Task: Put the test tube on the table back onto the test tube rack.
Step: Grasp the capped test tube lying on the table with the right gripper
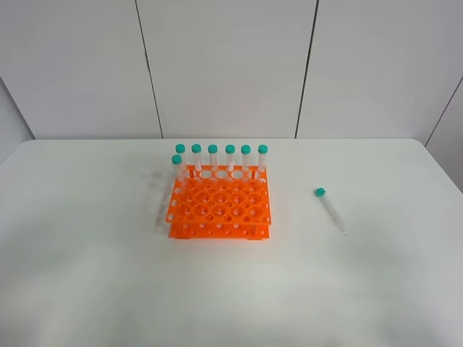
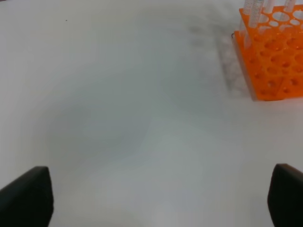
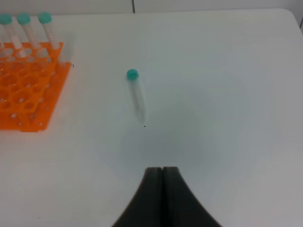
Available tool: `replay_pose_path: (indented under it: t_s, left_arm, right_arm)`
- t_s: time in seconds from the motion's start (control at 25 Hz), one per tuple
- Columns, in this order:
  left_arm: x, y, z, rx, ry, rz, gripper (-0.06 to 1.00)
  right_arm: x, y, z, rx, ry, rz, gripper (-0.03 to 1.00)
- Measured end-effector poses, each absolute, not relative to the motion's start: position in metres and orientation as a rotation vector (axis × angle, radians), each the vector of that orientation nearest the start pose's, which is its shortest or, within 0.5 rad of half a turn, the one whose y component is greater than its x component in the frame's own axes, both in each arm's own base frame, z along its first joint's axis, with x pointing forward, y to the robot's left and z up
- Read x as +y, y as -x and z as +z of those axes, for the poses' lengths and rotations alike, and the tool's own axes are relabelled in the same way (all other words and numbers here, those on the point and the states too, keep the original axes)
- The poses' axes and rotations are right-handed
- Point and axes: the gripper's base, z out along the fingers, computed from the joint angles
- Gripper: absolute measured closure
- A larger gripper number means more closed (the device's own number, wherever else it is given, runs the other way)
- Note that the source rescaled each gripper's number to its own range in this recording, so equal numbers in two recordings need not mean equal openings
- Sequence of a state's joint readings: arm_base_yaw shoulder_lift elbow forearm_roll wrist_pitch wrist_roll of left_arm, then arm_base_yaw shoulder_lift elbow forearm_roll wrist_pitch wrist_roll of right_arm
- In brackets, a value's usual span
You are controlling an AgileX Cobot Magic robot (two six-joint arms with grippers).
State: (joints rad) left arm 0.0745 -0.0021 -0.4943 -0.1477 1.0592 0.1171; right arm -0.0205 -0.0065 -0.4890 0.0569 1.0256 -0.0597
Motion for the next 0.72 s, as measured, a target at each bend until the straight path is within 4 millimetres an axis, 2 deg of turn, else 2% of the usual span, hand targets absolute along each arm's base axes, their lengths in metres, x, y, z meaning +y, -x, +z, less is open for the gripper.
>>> replay_pose_path:
  t_s: [0.72]
  left_arm:
    - [-0.0120,0.0041,0.2765,2.037,-0.050,-0.057,-0.05]
  right_arm:
    - [0.0045,0.0032,0.2771,2.012,0.041,0.017,0.97]
